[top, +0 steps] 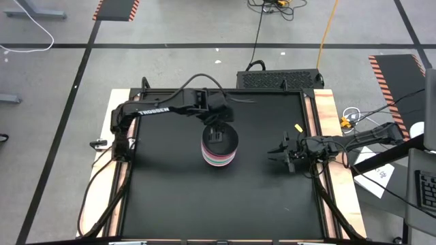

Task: Nest bowls inside each other
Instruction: Stack the black bowl on top of pink bowl

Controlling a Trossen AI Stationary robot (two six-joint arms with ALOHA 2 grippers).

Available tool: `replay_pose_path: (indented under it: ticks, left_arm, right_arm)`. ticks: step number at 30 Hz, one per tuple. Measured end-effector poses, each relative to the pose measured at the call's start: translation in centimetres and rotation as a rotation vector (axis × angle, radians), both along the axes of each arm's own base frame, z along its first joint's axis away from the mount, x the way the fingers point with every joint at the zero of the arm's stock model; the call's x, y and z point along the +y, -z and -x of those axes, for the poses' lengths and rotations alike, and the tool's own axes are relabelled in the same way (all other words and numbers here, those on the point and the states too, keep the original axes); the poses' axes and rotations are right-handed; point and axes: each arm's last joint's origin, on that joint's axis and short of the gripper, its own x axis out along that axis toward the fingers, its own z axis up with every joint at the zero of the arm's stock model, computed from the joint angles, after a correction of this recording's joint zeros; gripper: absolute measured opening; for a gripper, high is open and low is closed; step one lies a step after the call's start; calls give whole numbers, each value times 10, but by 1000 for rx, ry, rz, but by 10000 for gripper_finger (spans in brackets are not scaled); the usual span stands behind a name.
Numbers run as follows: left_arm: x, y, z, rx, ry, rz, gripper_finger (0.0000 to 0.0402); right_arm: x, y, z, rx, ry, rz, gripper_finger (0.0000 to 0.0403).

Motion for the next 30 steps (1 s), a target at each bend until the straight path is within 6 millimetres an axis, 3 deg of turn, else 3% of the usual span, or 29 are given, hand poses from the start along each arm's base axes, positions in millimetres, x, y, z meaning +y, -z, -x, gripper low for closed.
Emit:
replay_pose_path:
  ticks: [10, 19, 30]
  left_arm:
    - [-5, -16, 43, -164, -45, -45, 216]
    - [-19, 2, 82, -253, -68, -16, 216]
    - [-23, 22, 90, -225, -68, -4, 216]
  right_arm:
    - [0, 0, 0, 2, 4, -13, 112]
    - [0, -2, -1, -22, 0, 0, 112]
    - [0, -6, -1, -67, 1, -11, 112]
